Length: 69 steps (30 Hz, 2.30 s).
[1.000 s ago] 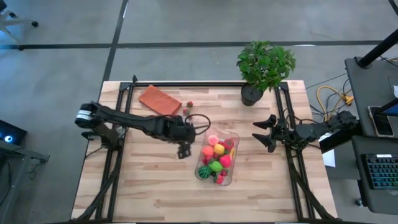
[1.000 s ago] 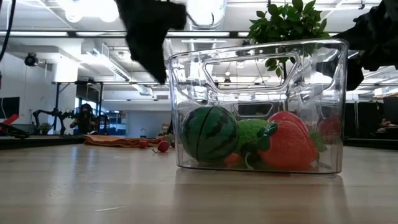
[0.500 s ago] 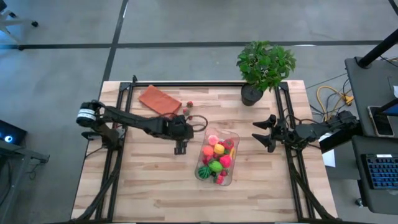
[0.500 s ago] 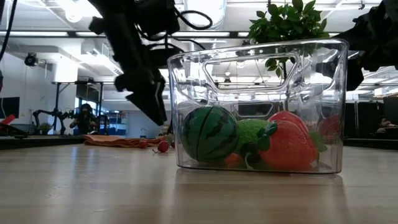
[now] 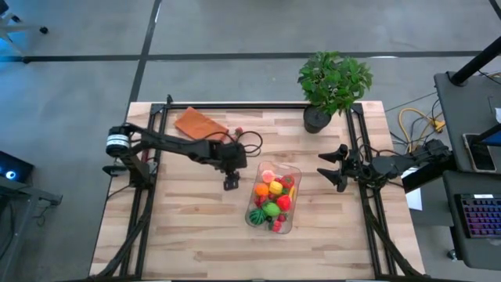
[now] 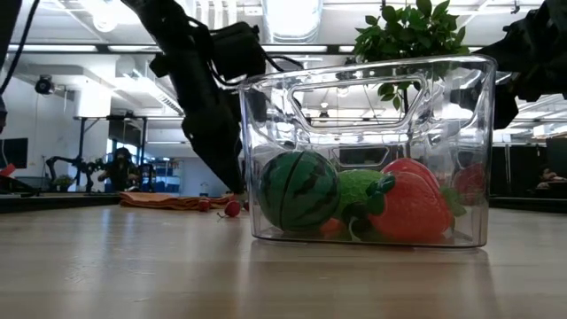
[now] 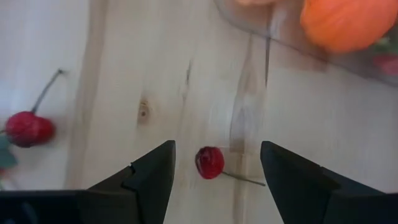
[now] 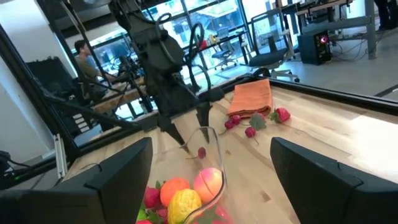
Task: Pick and placing Produce into tupperware
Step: Put the cherry into the transparent bin
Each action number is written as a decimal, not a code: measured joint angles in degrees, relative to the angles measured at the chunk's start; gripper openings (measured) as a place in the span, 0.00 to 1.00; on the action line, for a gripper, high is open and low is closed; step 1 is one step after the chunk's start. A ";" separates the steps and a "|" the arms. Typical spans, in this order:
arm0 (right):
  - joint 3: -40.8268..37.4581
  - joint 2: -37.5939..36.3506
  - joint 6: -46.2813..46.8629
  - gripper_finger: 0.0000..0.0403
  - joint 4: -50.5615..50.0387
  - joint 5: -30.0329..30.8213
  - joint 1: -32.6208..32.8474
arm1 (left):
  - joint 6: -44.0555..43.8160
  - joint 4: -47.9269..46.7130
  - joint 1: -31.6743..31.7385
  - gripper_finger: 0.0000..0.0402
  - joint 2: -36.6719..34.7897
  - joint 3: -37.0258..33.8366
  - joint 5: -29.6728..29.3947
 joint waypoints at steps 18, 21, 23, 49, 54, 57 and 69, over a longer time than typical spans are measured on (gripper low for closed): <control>0.00 -0.04 0.00 0.80 0.00 0.00 -0.01 | 2.96 0.40 0.00 0.39 4.01 0.02 -0.21; 0.00 -0.02 0.00 0.81 0.00 0.00 0.00 | 3.07 0.43 0.00 0.31 4.14 0.04 -0.32; 0.00 -0.02 0.00 0.80 0.00 0.00 -0.01 | 3.07 0.47 0.00 0.26 4.20 0.02 -0.72; 0.00 0.04 0.00 0.81 0.01 0.00 0.01 | 0.66 3.84 -2.18 0.11 -8.55 14.93 9.20; 0.00 -0.11 0.00 0.81 0.00 0.00 0.01 | -2.00 3.17 -5.54 0.11 -2.18 16.43 11.13; 0.00 0.00 0.00 0.81 0.00 0.00 0.01 | -1.98 3.55 -7.62 0.11 0.65 19.39 10.95; 0.00 0.28 0.00 0.81 0.00 0.00 0.01 | -4.54 1.92 -7.82 0.55 2.66 24.44 5.17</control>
